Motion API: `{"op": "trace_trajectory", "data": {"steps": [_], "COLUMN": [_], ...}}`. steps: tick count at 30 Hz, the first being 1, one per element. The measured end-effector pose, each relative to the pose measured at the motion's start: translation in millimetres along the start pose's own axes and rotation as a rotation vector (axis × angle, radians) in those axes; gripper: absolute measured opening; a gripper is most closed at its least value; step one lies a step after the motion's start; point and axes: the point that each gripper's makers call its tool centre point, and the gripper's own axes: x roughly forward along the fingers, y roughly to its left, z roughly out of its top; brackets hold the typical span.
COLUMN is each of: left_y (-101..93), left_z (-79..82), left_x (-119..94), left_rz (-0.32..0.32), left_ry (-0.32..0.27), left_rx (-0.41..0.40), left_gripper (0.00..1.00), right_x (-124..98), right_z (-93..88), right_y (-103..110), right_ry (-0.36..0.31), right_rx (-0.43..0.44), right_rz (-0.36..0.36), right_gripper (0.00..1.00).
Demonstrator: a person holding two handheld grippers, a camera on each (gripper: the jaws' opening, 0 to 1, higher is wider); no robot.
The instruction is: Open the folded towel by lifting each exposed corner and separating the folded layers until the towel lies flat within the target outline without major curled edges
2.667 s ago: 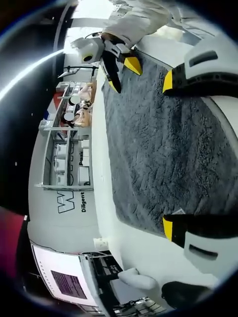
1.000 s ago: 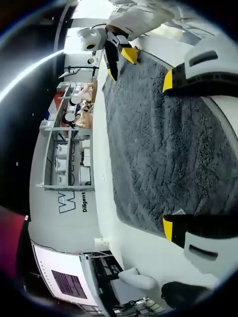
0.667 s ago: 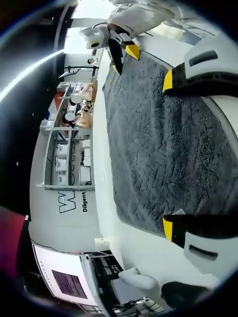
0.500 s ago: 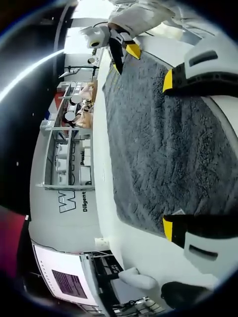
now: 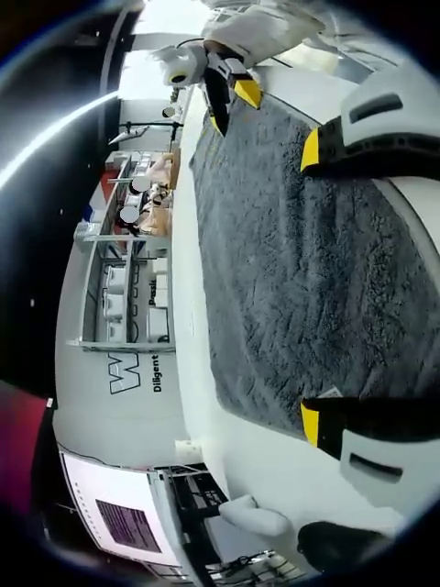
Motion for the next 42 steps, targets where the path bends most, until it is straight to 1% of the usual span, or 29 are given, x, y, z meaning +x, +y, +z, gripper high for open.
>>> {"op": "trace_trajectory", "data": {"steps": [3, 6, 10, 14, 15, 16, 18, 19, 20, 22, 24, 27, 29, 30, 31, 33, 39, 42], "left_y": [0.0, 0.0, -0.1, 0.0, 0.1, 0.2, 0.4, 0.5, 0.5, 0.4, 0.5, 0.3, 0.2, 0.1, -0.1, -0.1, -0.3, -0.3], "left_z": [0.0, 0.0, 0.2, 0.4, 0.5, 0.6, 0.7, 0.8, 0.8, 0.9, 1.0, 1.1, 1.1, 1.0, 1.0, 0.9, 0.5, 0.1], "left_x": [-0.2, -0.3, -0.4, -0.2, -0.1, -0.1, 0.1, 0.2, 0.2, 0.3, 0.5, 0.7, 0.8, 0.9, 1.0, 1.1, 0.8, 0.5], "left_rz": [0.0, -0.001, -0.001, -0.001, -0.001, -0.001, 0.0, 0.0, 0.0, 0.001, 0.0, 0.0, 0.001, 0.002, 0.003, 0.004, 0.004, 0.004], "left_ry": [0.0, 0.002, 0.001, 0.002, 0.002, 0.001, 0.001, 0.001, 0.001, 0.001, 0.002, 0.001, 0.0, 0.0, 0.0, -0.001, -0.002, -0.002], "left_rx": [0.0, 0.0, 0.0, 0.0, 0.0, 0.0, 0.0, 0.0, 0.0, 0.0, 0.0, 0.0, 0.0, 0.0, 0.0, 0.0, 0.001, 0.001], "left_gripper": [0.99, 0.99, 0.99, 0.99, 0.99, 0.99, 0.99, 0.99, 0.99, 0.99, 0.99, 0.99, 0.99, 0.99, 0.99, 0.99, 0.99, 0.99], "right_x": [-1.6, -6.9, -18.9, -34.9, -38.7, -44.2, -52.7, -57.1, -60.3, -67.7, -77.6, -94.9, -104.3, -109.6, -113.0, -114.9, -114.1, -114.1], "right_z": [0.6, 3.4, 5.6, 4.9, 3.8, -0.3, -9.2, -11.9, -12.9, -15.1, -17.9, -24.5, -26.7, -29.2, -33.0, -38.7, -55.6, -57.4], "right_y": [0.2, -8.5, -31.3, -55.5, -61.0, -68.8, -81.2, -86.9, -89.4, -96.6, -108.7, -131.5, -143.6, -149.9, -153.5, -156.5, -161.9, -160.9], "right_ry": [0.01, 0.004, -0.009, -0.025, -0.025, -0.011, 0.023, 0.023, 0.018, 0.013, 0.013, 0.017, 0.001, -0.009, -0.013, -0.01, 0.021, 0.009], "right_rx": [-0.004, -0.02, -0.025, 0.004, 0.008, 0.007, 0.009, 0.015, 0.018, 0.025, 0.024, 0.056, 0.087, 0.117, 0.151, 0.187, 0.197, 0.219], "right_rz": [0.006, -0.025, -0.094, -0.155, -0.172, -0.195, -0.237, -0.255, -0.257, -0.272, -0.305, -0.374, -0.422, -0.444, -0.455, -0.461, -0.477, -0.47], "right_gripper": [0.83, 0.87, 0.85, 0.84, 0.83, 0.81, 0.81, 0.81, 0.81, 0.76, 0.75, 0.74, 0.7, 0.69, 0.68, 0.69, 0.65, 0.64]}}
